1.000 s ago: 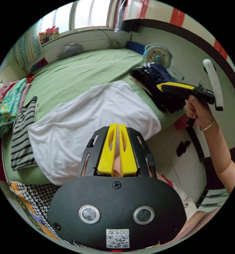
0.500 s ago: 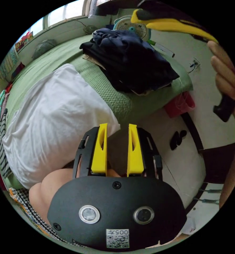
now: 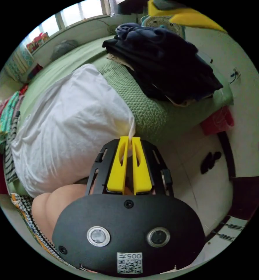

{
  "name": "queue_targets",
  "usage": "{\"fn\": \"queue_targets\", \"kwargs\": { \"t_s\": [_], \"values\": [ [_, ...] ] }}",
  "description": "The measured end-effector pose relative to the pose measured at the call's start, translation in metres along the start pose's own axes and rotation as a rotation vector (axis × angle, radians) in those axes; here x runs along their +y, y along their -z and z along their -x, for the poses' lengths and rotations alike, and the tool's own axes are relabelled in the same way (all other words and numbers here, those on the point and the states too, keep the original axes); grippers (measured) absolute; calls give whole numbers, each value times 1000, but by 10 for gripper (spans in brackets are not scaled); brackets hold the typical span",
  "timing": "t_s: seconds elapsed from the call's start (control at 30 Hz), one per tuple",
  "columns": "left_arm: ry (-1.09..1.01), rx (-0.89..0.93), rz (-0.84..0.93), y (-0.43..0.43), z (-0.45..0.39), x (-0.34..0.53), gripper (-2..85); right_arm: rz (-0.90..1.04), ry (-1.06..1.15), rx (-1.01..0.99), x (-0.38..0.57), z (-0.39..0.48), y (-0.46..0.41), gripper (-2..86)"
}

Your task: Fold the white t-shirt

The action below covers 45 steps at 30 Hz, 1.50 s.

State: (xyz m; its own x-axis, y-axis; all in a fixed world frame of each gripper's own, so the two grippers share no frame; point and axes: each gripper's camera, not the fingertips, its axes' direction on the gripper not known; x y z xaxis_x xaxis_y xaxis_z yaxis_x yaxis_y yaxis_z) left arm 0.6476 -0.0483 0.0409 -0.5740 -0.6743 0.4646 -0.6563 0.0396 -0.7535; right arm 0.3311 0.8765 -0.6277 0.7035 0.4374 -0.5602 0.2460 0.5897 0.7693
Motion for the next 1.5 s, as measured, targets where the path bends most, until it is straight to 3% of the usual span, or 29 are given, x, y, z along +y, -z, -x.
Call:
{"fn": "queue_targets", "kwargs": {
  "t_s": [0.13, 0.33, 0.5, 0.67, 0.9, 1.27, 1.37, 1.5],
  "values": [
    [26, 111, -18, 31, 29, 6, 23, 24, 39, -25, -19, 5, -15, 61],
    [21, 118, -130, 92, 60, 28, 19, 124, 53, -80, -70, 11, -58, 89],
    [59, 155, -136, 111, 87, 38, 18, 293, -50, -243, -121, 6, -118, 113],
    [24, 101, -133, 122, 92, 48, 17, 432, -94, -206, -159, 13, -169, 123],
    [51, 156, -138, 139, 110, 60, 18, 542, -176, -308, -187, 23, -230, 112],
    [11, 184, -148, 177, 116, 81, 14, 506, -183, -248, -204, 63, -264, 5],
    [10, 208, -171, 195, 117, 79, 12, 474, -107, -134, -214, 75, -257, -7],
    [-29, 206, -205, 219, 107, 71, 10, 429, -113, -123, -229, 74, -239, -11]
  ]
}}
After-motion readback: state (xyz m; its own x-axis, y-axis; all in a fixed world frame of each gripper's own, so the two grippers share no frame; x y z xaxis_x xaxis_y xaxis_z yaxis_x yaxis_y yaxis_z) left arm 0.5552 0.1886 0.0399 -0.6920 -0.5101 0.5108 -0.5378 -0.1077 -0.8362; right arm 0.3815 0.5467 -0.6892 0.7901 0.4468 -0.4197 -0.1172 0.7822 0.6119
